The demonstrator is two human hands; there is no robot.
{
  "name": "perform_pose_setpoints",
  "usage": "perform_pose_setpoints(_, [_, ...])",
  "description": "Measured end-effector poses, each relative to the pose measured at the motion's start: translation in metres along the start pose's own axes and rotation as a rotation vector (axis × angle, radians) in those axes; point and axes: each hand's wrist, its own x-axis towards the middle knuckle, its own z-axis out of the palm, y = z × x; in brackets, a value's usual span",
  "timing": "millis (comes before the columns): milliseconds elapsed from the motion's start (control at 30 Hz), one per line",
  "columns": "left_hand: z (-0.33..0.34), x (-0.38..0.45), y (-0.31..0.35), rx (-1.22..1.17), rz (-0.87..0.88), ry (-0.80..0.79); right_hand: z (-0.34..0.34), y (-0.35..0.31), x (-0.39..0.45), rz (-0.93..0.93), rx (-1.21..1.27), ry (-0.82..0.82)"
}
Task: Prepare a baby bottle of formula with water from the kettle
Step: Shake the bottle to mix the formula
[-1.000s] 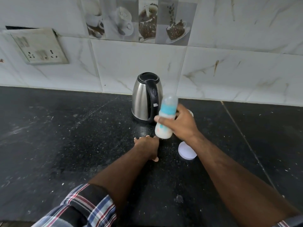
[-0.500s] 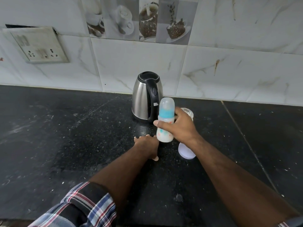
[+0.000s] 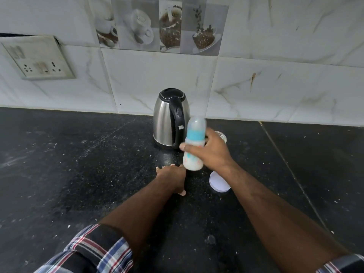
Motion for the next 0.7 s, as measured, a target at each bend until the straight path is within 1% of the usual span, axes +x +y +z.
perform_pose_setpoints(33, [-0.001,0.001,0.0,0.001,-0.001,-0.006,0.0,0.002,-0.002,0.006,-0.026,0.004])
perform_pose_setpoints(67, [-0.001,0.001,0.001,-0.003,-0.001,-0.007,0.0,0.003,-0.001,0.01,0.01,0.038])
perform_pose_setpoints(133, [0.0,0.001,-0.001,-0.01,-0.001,-0.002,-0.002,-0.001,0.003,0.046,0.211,0.158])
perform_pose_setpoints(167, [0.0,0.002,-0.001,-0.011,-0.002,-0.003,-0.003,-0.002,0.004,0.057,0.24,0.176])
perform_pose_setpoints(200, [0.0,0.002,-0.001,-0.007,-0.002,-0.002,-0.002,-0.003,0.002,0.063,0.21,0.141])
perform_pose_setpoints(267, [0.002,0.005,-0.001,0.0,-0.004,-0.01,0.001,0.003,-0.003,0.045,0.028,0.0])
perform_pose_setpoints(300, [0.002,0.005,-0.002,-0.001,-0.005,-0.014,0.002,0.004,-0.005,0.044,-0.004,0.003])
perform_pose_setpoints(333, [0.002,0.006,-0.002,0.0,-0.003,-0.007,0.001,0.003,-0.003,0.032,0.021,0.035])
perform_pose_setpoints(400, [0.003,0.006,-0.002,0.006,0.005,0.003,-0.003,-0.002,0.002,0.049,0.201,0.148])
perform_pose_setpoints(433, [0.003,0.006,-0.002,0.005,0.007,-0.001,-0.003,-0.003,0.003,0.058,0.225,0.156])
perform_pose_setpoints(467, [0.004,0.006,-0.003,0.004,0.006,-0.005,-0.003,-0.003,0.002,0.065,0.186,0.111])
perform_pose_setpoints(533, [0.003,0.006,-0.003,-0.004,-0.001,-0.009,-0.001,0.002,-0.004,0.043,-0.015,-0.042])
perform_pose_setpoints(567, [0.003,0.006,-0.002,-0.004,-0.001,-0.009,-0.001,0.003,-0.006,0.033,-0.059,-0.037])
perform_pose_setpoints(600, [0.003,0.006,-0.002,0.002,0.002,-0.004,-0.003,0.002,-0.004,0.014,-0.044,0.0])
perform_pose_setpoints(667, [0.003,0.007,-0.002,0.012,0.01,0.004,-0.007,-0.003,0.001,0.039,0.192,0.136])
perform_pose_setpoints(700, [0.004,0.008,-0.003,0.013,0.008,0.002,-0.009,-0.005,0.003,0.054,0.246,0.157])
